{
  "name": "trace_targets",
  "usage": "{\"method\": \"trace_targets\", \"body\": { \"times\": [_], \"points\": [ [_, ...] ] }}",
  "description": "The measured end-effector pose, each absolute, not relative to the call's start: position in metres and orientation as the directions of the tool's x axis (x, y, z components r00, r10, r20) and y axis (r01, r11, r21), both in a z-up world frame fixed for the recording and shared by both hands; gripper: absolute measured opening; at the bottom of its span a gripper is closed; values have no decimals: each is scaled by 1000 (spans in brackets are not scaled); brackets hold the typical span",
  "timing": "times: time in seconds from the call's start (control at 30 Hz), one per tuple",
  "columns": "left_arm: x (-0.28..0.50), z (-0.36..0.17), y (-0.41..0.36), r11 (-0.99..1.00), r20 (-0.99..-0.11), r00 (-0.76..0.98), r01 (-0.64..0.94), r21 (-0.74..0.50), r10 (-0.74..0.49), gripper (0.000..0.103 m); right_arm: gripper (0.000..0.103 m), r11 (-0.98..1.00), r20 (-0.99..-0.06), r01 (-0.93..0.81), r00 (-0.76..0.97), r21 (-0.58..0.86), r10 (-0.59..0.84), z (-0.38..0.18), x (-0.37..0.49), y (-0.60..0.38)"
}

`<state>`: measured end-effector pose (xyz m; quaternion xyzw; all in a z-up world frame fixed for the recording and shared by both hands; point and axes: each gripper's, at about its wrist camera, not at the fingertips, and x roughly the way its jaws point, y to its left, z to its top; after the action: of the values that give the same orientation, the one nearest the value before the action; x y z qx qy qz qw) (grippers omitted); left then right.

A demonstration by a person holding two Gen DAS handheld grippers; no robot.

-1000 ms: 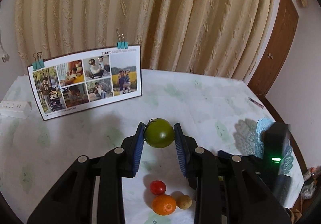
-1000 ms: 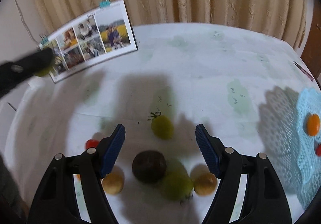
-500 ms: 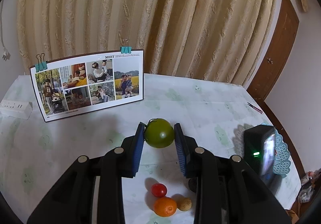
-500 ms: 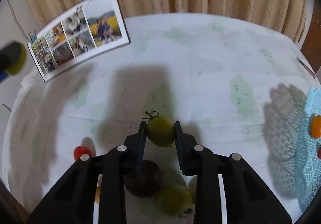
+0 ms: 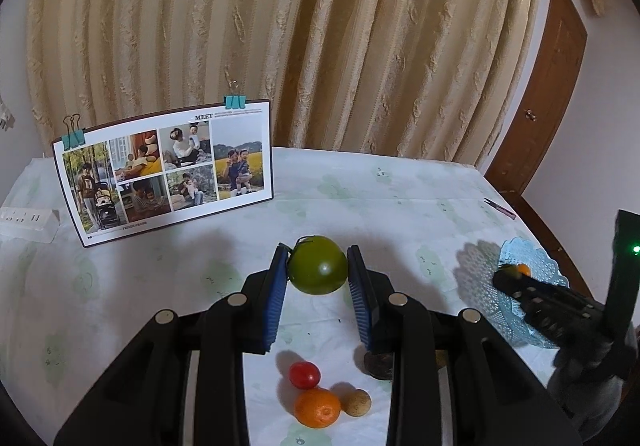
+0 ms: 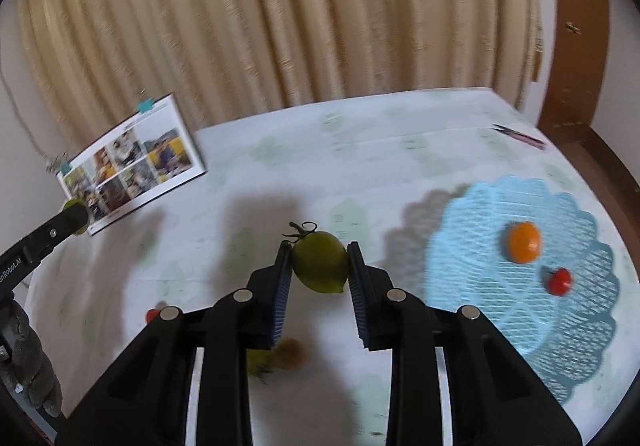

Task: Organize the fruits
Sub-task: 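Carry the small green tomato into the basket and open the right tool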

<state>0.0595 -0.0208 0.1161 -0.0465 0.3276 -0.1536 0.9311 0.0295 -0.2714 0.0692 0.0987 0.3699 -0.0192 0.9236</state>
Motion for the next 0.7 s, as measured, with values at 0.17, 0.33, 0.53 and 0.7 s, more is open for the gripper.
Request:
{"method": "trace_targets", "body": {
  "times": [0.17, 0.33, 0.53, 0.7],
  "points": [
    [54, 119, -24, 945, -587, 741, 270, -184, -326, 31, 29, 966, -677, 184, 736, 184, -12, 78, 14, -306],
    [51, 121, -28, 942, -581, 742, 283, -182, -335, 31, 29, 948, -687, 258, 724, 184, -63, 75, 0, -337],
    [47, 123, -30, 939, -576, 742, 291, -182, -342, 31, 29, 922, -724, 342, 681, 180, -111, 57, -7, -367],
    [46, 124, -31, 939, -575, 743, 293, -180, -342, 31, 29, 905, -764, 390, 632, 170, -129, 36, -6, -382]
  ]
}}
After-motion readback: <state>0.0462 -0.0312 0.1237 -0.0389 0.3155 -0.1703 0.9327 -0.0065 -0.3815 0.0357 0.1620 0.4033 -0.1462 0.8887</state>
